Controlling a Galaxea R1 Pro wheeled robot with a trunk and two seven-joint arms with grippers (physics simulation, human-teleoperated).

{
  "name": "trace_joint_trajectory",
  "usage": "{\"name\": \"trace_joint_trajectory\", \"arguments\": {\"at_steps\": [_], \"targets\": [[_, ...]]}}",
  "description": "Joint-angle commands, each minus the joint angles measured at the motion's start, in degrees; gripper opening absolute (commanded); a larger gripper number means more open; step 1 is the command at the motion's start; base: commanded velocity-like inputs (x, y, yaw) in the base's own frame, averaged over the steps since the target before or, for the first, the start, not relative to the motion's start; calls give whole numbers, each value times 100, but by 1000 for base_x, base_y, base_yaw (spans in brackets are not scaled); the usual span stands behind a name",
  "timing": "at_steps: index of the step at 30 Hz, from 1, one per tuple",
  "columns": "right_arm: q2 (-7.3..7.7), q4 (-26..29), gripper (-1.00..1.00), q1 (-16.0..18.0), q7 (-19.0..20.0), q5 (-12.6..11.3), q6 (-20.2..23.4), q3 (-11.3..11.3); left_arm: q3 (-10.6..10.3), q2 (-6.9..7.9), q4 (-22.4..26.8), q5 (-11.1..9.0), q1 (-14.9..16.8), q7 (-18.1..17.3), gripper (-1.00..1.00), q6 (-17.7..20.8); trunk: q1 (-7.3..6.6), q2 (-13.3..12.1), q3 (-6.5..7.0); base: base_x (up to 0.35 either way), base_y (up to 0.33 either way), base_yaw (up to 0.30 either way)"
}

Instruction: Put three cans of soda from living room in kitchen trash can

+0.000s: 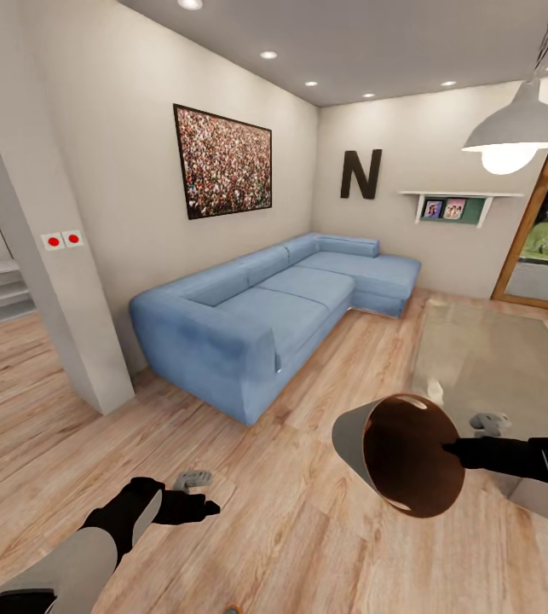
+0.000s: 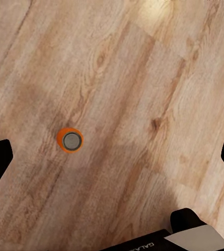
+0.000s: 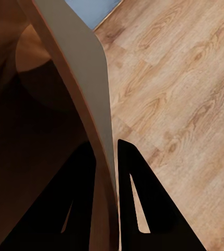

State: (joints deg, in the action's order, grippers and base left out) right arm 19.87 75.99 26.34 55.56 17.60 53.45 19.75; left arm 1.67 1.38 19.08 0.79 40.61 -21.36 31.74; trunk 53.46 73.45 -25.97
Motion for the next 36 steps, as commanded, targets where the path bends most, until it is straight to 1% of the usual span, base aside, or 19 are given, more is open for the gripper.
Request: {"name": "trace_joint_trajectory", "arguments": {"at_steps": [1,23,36], "targets": [[-1,3,-100,3,25,-127,59,0,0,0,0,0,0,0,100,0,0,0,1,0,0,0],[-1,94,-100,3,48,-150,103,14,0,-8,0,-16,-1,0,100,-9,0,0,1,22,0,0],[-1,100,-100,3,51,-173,104,27,-2,-53,0,-6,1,0,100,-1,285,522,-233,1,0,0]]}}
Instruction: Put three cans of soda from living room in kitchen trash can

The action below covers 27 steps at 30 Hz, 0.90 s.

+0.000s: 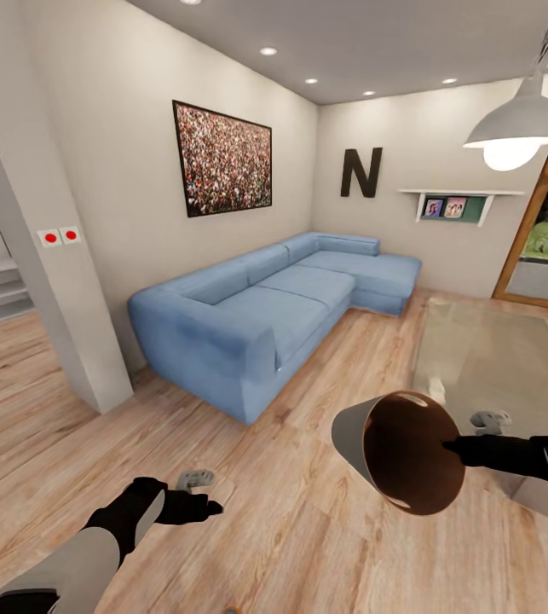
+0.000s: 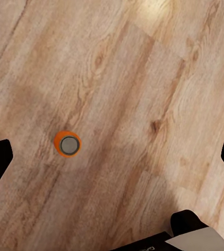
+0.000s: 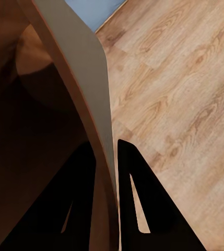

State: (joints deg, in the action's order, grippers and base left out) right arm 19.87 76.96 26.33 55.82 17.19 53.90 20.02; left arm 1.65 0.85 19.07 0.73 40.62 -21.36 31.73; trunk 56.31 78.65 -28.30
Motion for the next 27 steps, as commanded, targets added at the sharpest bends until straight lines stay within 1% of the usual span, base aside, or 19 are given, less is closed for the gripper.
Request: {"name": "trace_joint_trajectory", "arguments": {"at_steps": [1,7,15,16,20,21,27], "targets": [[-1,3,-100,3,27,-137,58,7,1,-7,0,1,0,0,100,0,22,42,-18,0,0,0],[8,14,-100,3,33,-166,47,59,-5,-48,0,5,-2,0,100,0,154,283,-125,0,0,0],[100,295,-100,3,64,-157,50,92,-6,-64,-3,11,-2,-5,100,0,330,604,-269,0,0,0],[167,331,-100,3,127,-156,50,95,-6,-63,-5,12,-2,-6,100,0,352,644,-287,0,0,0],[307,371,-100,3,394,-149,50,97,-6,-61,-8,19,-2,-8,100,0,440,804,-359,0,0,0],[352,381,-100,3,532,-145,50,98,-11,-60,-8,21,-2,-8,100,0,462,844,-377,0,0,0],[405,394,-100,3,728,-122,50,97,-71,-65,-7,23,-2,-3,100,-5,593,1085,-484,0,0,0]]}}
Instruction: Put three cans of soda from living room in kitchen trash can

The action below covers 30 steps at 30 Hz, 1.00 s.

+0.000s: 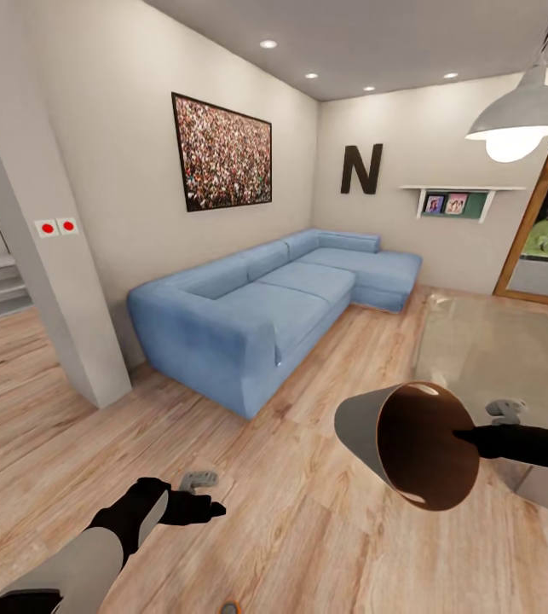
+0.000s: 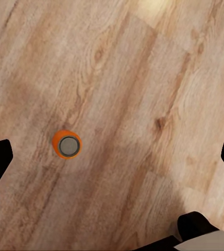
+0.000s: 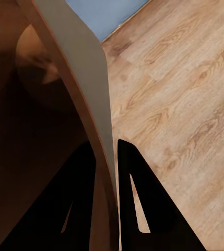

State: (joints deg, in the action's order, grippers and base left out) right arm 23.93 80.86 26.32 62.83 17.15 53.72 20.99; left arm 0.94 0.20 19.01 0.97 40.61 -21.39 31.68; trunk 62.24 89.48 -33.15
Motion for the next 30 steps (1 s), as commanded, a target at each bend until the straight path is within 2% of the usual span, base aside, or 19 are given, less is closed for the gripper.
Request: {"name": "trace_joint_trajectory", "arguments": {"at_steps": [1,30], "targets": [[5,6,-100,4,53,-114,69,-2,-21,1,0,-2,0,1,100,-2,22,42,-17,0,0,0],[-19,19,-100,4,97,-106,69,2,-63,-6,-2,0,0,3,100,-91,659,1205,-538,0,0,0]]}}
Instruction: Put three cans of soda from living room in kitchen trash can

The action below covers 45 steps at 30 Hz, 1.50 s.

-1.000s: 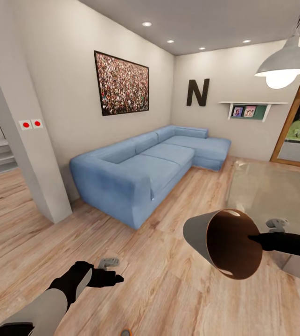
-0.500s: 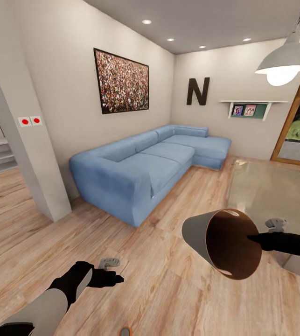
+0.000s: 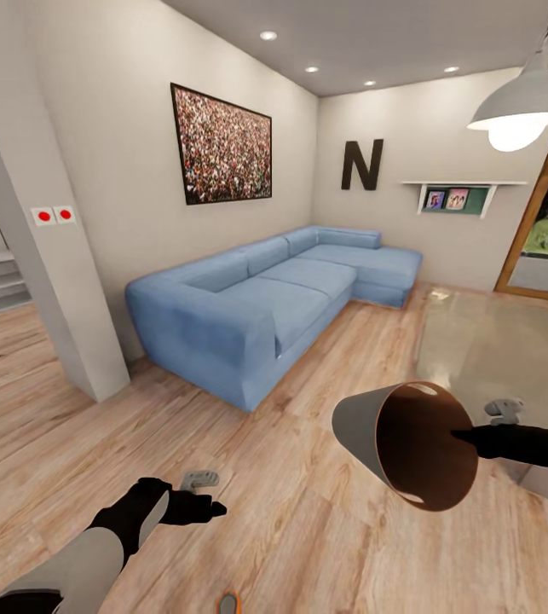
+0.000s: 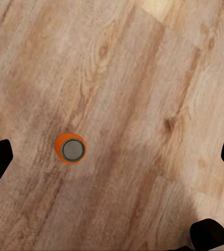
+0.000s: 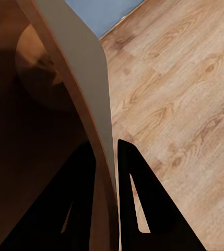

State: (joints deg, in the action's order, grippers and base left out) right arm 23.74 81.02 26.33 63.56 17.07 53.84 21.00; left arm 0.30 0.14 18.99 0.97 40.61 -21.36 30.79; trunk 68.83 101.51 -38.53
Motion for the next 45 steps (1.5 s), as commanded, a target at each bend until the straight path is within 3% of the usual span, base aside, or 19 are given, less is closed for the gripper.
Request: {"name": "trace_joint_trajectory", "arguments": {"at_steps": [1,15,45], "targets": [[1,4,-100,4,25,-99,55,0,1,1,0,1,0,0,100,-30,22,42,-18,0,0,0],[-6,131,-100,4,33,-123,68,4,2,2,0,9,0,0,100,-149,330,603,-287,0,0,0],[-19,168,-100,4,34,-133,74,3,-4,-58,0,9,0,0,100,-152,989,1807,-1089,0,0,0]]}}
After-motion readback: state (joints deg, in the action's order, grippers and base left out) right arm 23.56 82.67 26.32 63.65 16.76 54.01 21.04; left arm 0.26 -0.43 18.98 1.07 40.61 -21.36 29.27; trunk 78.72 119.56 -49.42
